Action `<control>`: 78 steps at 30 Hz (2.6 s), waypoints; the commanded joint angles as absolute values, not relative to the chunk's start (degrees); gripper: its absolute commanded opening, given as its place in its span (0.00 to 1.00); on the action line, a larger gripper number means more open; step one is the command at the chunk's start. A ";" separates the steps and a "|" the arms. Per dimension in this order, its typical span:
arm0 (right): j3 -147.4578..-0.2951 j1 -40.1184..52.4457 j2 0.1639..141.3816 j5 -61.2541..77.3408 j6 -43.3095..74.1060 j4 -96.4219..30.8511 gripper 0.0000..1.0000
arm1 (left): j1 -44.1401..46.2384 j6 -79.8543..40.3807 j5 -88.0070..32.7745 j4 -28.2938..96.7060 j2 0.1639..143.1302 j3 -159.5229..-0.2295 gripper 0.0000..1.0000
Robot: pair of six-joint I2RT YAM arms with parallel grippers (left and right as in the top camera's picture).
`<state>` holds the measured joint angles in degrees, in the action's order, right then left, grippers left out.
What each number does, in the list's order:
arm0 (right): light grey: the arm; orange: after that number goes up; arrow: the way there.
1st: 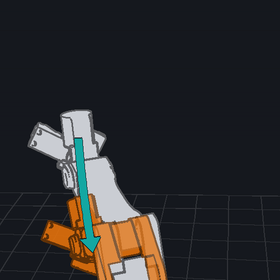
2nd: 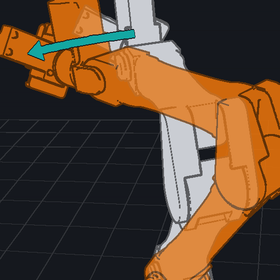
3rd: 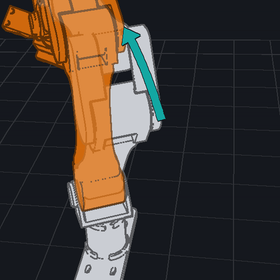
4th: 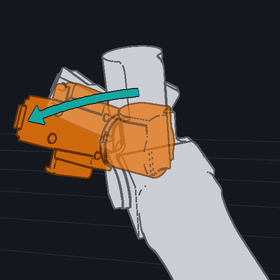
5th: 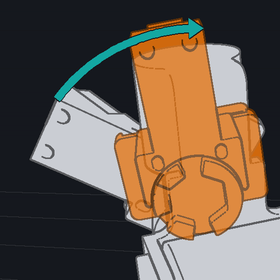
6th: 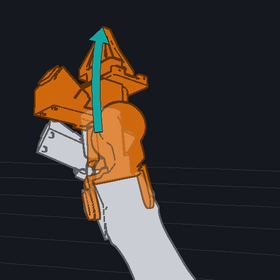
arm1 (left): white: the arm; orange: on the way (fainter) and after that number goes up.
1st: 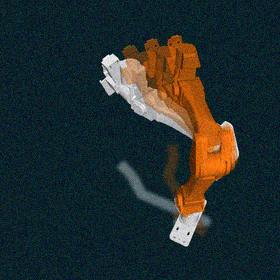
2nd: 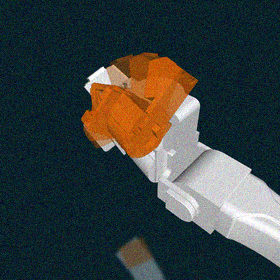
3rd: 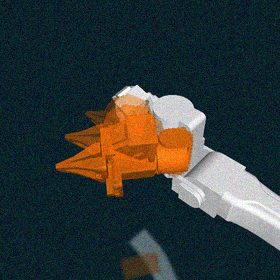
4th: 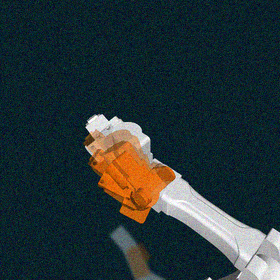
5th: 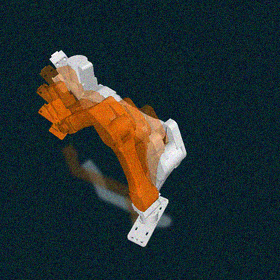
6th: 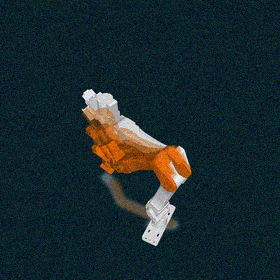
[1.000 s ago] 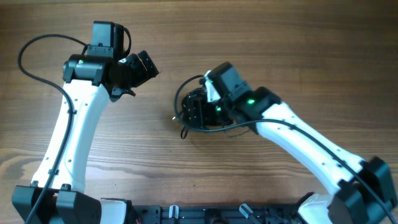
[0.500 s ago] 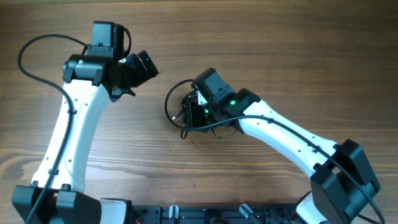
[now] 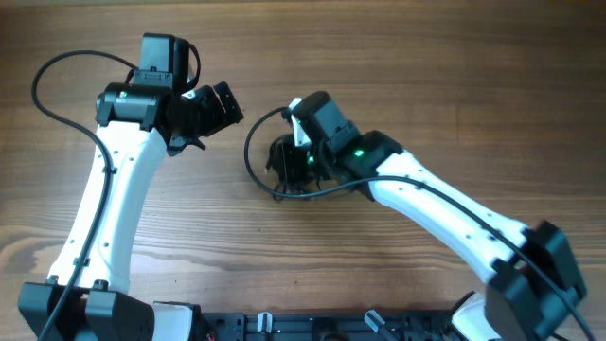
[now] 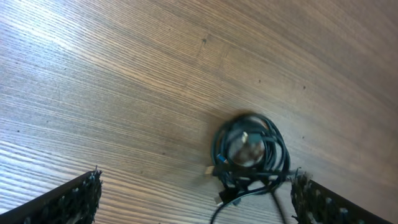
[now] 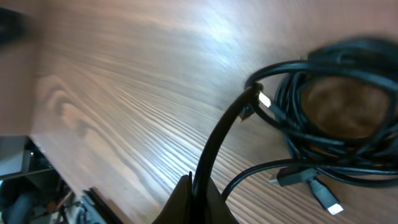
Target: Untangle cables
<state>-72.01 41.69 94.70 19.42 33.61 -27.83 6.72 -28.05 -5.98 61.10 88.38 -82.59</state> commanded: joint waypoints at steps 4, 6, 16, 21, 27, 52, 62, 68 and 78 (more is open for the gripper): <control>-77.65 41.56 80.82 18.81 30.02 -25.06 0.04 | 6.52 -25.41 -8.99 62.22 88.09 -83.48 1.00; -77.65 41.56 78.43 18.24 30.26 -24.43 0.05 | 6.52 -25.43 -9.17 62.19 88.09 -83.48 1.00; -77.62 41.54 75.16 4.73 39.88 -16.86 0.05 | 6.63 -25.45 -9.56 63.57 88.09 -83.48 1.00; -77.62 41.54 72.84 0.62 40.64 -0.60 0.04 | 6.63 -25.43 -9.61 64.55 88.09 -83.48 1.00; -77.62 41.54 72.86 -15.22 40.71 4.25 0.04 | 6.63 -16.21 -18.26 65.06 88.09 -83.48 1.00; -77.52 41.56 74.17 -29.06 59.99 -5.37 0.04 | 16.14 -38.37 -17.34 62.13 97.30 -83.46 1.00; -77.52 41.56 74.17 -28.64 61.91 -5.65 0.04 | 20.43 -45.93 -16.32 58.59 97.95 -83.46 1.00; -77.52 41.56 74.17 -27.42 63.66 -7.18 0.04 | 20.36 -50.17 -12.56 56.31 102.91 -83.46 1.00; -77.52 41.56 74.26 -27.44 63.57 -7.94 0.04 | 20.40 -49.71 -12.25 56.34 103.98 -83.48 0.06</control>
